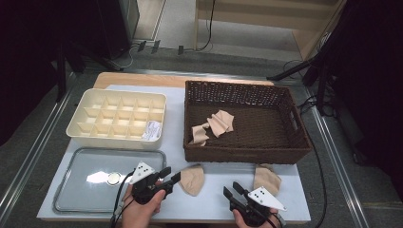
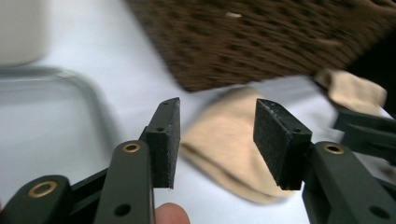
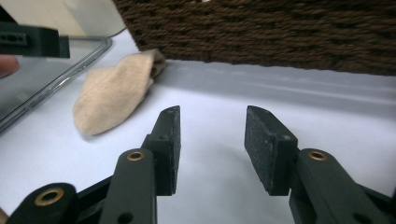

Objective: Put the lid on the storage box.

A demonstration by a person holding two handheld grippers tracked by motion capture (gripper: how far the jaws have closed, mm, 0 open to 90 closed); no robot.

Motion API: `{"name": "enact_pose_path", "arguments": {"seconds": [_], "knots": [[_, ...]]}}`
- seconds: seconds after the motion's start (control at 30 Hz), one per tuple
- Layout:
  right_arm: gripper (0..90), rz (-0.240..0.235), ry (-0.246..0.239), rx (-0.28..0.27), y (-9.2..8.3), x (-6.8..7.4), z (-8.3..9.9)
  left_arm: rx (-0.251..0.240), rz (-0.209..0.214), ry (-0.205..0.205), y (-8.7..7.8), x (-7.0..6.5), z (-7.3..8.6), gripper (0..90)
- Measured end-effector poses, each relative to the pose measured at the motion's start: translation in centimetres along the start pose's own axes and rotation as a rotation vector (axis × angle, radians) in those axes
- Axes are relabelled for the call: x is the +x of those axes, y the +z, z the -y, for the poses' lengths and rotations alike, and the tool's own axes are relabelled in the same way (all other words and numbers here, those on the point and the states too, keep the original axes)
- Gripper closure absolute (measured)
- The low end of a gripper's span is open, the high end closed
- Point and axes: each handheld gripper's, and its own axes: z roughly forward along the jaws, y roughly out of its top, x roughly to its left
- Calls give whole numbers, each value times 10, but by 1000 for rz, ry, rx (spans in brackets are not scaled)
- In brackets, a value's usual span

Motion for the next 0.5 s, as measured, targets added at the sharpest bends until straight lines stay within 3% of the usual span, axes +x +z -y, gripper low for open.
{"name": "enact_pose_path", "arguments": {"seconds": [0.03,0.07,0.13,0.2,0.3,0.33,0.4,0.43,0.5], "knots": [[573,0,0,0,0,0,0,0,0,0,0,0,0,517],[571,-4,-13,4,2,3,1,66,44,45,10,-11,5,511],[568,-5,-21,8,3,5,1,121,42,106,21,-19,12,460],[567,-5,-20,6,3,5,1,124,8,167,26,-26,17,402],[563,-1,-21,5,2,4,2,118,-65,192,29,-34,18,368],[559,0,-15,5,2,4,2,118,-92,234,30,-37,20,379],[552,-3,-13,5,2,4,2,114,-151,303,32,-41,23,482],[551,-6,-16,2,3,4,3,112,-167,313,32,-42,23,531],[547,-15,-20,3,4,6,3,118,-158,313,31,-40,21,707]]}}
